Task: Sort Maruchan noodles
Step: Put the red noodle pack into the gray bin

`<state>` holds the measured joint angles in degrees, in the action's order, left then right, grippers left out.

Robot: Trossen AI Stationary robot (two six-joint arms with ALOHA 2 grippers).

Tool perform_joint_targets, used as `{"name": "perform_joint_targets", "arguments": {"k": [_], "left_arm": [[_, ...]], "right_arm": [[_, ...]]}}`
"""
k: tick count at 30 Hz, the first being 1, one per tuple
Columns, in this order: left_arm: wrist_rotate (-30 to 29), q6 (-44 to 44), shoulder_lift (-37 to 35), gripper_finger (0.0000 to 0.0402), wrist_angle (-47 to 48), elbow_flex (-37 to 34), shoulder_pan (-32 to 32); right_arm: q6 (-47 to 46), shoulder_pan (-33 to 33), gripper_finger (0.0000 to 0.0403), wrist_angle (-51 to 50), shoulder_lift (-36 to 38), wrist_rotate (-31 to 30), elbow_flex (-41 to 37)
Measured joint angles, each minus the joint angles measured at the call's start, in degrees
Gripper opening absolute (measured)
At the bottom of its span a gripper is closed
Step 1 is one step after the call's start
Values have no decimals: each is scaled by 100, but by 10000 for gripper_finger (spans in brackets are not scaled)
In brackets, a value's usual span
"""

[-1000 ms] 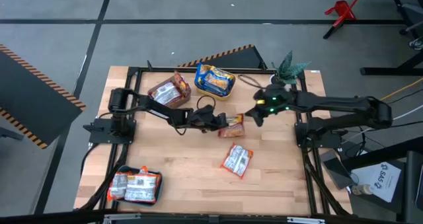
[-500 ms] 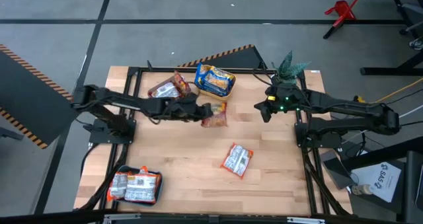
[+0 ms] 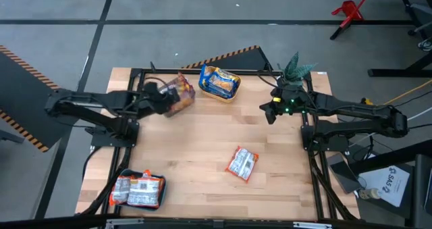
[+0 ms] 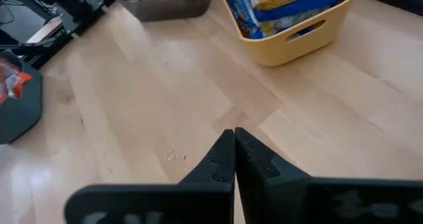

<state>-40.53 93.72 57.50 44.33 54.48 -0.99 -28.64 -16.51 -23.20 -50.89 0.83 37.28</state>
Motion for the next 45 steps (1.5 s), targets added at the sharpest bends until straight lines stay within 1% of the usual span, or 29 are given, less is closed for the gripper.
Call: {"name": "perform_joint_targets", "arguments": {"k": [2,3,5,8,13,17,18,20,22,24,28,33,37,39,42,45], "left_arm": [[-254,219,-210,15,432,-25,53],[-373,344,-316,15,490,-95,97],[-505,525,-557,15,438,-344,205],[-457,756,-914,15,141,-874,376],[75,724,-1530,15,-930,-2109,824],[429,172,-2118,15,-2286,-2954,1384],[594,58,-2235,14,-2600,-3147,1545],[1113,-113,-2388,14,-3231,-3488,1875],[1674,-183,-2491,14,-3514,-3724,2200],[1928,-298,-2501,14,-3458,-3818,2472],[2019,-524,-2495,14,-3474,-3866,2975],[2883,-736,-2447,14,-3462,-3866,3502],[3185,-804,-2271,16,-3461,-3866,3709],[3207,-991,-2224,27,-3453,-3866,3792],[3122,-1192,-2221,52,-3433,-3866,3914],[3188,-1502,-2221,77,-3431,-3864,3988]], "right_arm": [[-1,0,0,5,0,-38,0],[0,0,0,13,0,-47,0],[0,0,0,24,0,-77,0],[0,0,0,27,0,-88,0],[0,0,0,33,0,-176,0],[-2,0,0,33,0,-176,0],[-8,0,0,34,0,-176,0],[-63,0,0,34,0,-177,0],[-102,0,0,33,0,-176,0],[-106,0,0,33,0,-176,0],[-162,0,0,31,0,-132,0],[-173,0,0,31,0,-236,0],[-174,0,0,30,0,-278,2],[-175,0,0,31,0,-278,2],[-173,0,0,31,0,-278,2],[-173,0,0,31,0,-278,2]]}}
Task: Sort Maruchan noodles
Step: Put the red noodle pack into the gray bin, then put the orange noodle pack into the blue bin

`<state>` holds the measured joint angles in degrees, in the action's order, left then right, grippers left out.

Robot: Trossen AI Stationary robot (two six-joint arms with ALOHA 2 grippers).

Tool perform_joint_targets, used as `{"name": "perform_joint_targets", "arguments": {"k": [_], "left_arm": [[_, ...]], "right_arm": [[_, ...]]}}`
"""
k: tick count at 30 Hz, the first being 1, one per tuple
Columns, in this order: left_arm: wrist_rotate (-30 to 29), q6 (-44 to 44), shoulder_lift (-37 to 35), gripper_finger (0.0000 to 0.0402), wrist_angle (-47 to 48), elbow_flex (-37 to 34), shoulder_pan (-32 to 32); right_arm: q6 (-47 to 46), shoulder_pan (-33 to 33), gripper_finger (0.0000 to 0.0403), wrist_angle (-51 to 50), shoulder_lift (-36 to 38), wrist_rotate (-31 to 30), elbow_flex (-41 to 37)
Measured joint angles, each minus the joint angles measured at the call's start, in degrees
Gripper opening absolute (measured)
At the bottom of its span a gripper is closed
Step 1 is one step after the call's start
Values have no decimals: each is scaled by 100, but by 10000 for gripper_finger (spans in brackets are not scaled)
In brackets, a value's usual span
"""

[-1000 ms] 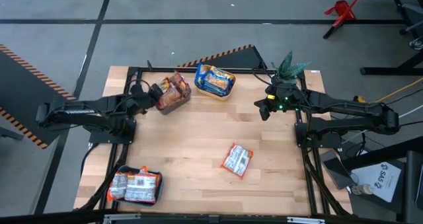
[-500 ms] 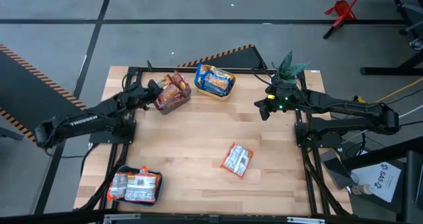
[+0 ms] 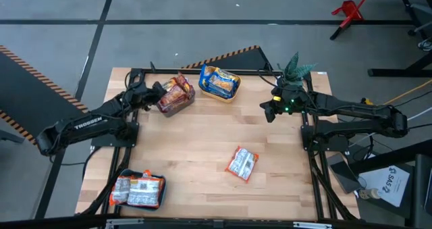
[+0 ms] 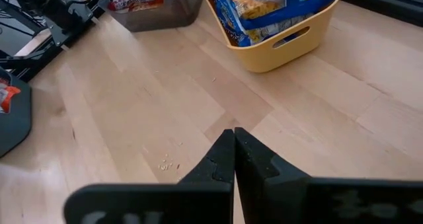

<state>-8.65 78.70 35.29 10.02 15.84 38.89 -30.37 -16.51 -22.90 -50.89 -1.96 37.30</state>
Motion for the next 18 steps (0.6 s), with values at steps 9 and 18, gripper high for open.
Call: {"name": "perform_joint_targets", "arguments": {"k": [9,18], "left_arm": [[63,-1088,-4,129,1,2,258],[943,-1561,-11,134,267,8,413]], "right_arm": [[0,0,0,-2,0,61,2],[0,0,0,-4,0,295,2]]}}
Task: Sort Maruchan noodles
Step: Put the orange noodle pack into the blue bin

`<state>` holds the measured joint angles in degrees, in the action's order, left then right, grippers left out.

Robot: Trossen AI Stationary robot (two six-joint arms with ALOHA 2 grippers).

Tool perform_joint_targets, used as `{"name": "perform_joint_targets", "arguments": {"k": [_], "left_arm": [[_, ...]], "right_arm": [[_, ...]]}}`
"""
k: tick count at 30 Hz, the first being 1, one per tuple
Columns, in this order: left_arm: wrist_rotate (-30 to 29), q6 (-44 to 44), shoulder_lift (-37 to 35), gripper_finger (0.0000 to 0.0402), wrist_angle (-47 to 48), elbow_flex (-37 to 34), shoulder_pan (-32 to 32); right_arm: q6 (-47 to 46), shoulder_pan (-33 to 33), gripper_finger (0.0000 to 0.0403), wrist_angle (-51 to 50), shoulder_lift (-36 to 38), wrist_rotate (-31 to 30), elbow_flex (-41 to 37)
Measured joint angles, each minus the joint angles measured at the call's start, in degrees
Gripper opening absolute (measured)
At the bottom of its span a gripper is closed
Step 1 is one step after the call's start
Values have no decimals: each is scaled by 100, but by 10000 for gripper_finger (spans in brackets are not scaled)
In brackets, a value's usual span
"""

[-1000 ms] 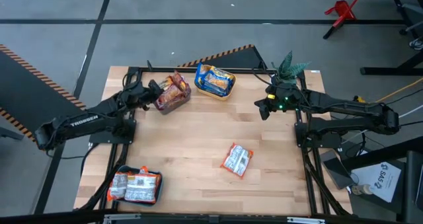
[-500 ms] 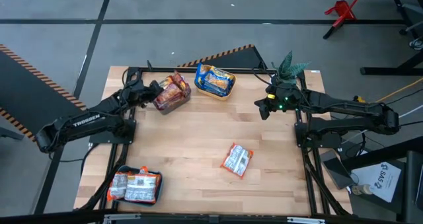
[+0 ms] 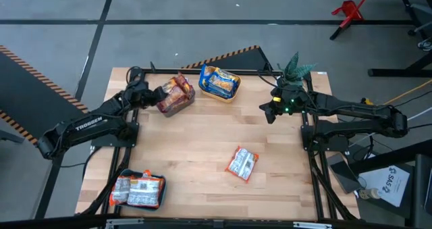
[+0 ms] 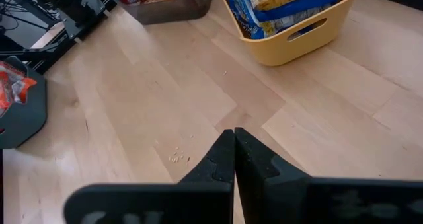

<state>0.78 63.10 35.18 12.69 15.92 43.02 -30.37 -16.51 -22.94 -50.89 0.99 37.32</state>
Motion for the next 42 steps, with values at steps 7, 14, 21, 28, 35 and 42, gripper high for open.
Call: {"name": "perform_joint_targets", "arguments": {"k": [7,14,21,28,35,42], "left_arm": [[67,-383,-81,134,270,0,1],[-105,-618,-83,134,-373,0,-2],[-490,-158,-81,134,-466,0,-4],[-526,-313,-81,138,-442,0,-2],[-21,-818,-85,181,-442,0,-2],[138,-969,-85,234,-82,0,-2]], "right_arm": [[0,0,0,0,0,4,0],[0,0,0,2,0,4,0],[-93,-1,0,3,0,7,0],[-96,0,0,4,0,7,0],[-98,0,0,4,0,9,0],[-109,0,0,7,0,161,0]]}}
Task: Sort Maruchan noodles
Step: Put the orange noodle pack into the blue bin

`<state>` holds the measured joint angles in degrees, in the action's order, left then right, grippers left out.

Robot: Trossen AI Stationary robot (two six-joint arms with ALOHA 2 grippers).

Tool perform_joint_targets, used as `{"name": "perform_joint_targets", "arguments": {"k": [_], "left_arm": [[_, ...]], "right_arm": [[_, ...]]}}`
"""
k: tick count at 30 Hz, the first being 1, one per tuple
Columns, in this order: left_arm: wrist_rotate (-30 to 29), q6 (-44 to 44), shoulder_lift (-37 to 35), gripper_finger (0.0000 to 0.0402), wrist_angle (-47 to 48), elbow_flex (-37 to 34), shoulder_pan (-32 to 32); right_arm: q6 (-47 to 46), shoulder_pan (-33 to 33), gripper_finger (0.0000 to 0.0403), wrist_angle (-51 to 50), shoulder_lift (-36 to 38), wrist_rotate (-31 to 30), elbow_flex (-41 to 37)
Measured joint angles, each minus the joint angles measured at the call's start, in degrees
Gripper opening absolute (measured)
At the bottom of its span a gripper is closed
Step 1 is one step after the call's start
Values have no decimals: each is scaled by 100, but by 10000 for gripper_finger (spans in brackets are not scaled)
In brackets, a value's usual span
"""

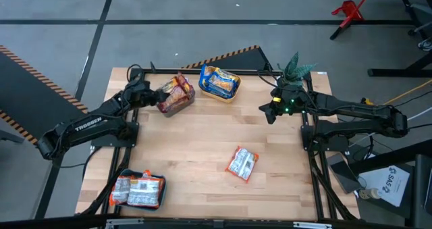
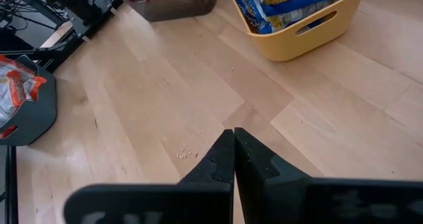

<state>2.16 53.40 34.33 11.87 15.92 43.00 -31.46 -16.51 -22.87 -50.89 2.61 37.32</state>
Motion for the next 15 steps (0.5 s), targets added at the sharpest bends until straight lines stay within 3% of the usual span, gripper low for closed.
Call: {"name": "perform_joint_targets", "arguments": {"k": [5,15], "left_arm": [[-137,52,-2,248,564,0,110],[-108,274,-298,248,822,260,528]], "right_arm": [[0,0,0,0,0,44,0],[-118,0,0,0,0,106,0]]}}
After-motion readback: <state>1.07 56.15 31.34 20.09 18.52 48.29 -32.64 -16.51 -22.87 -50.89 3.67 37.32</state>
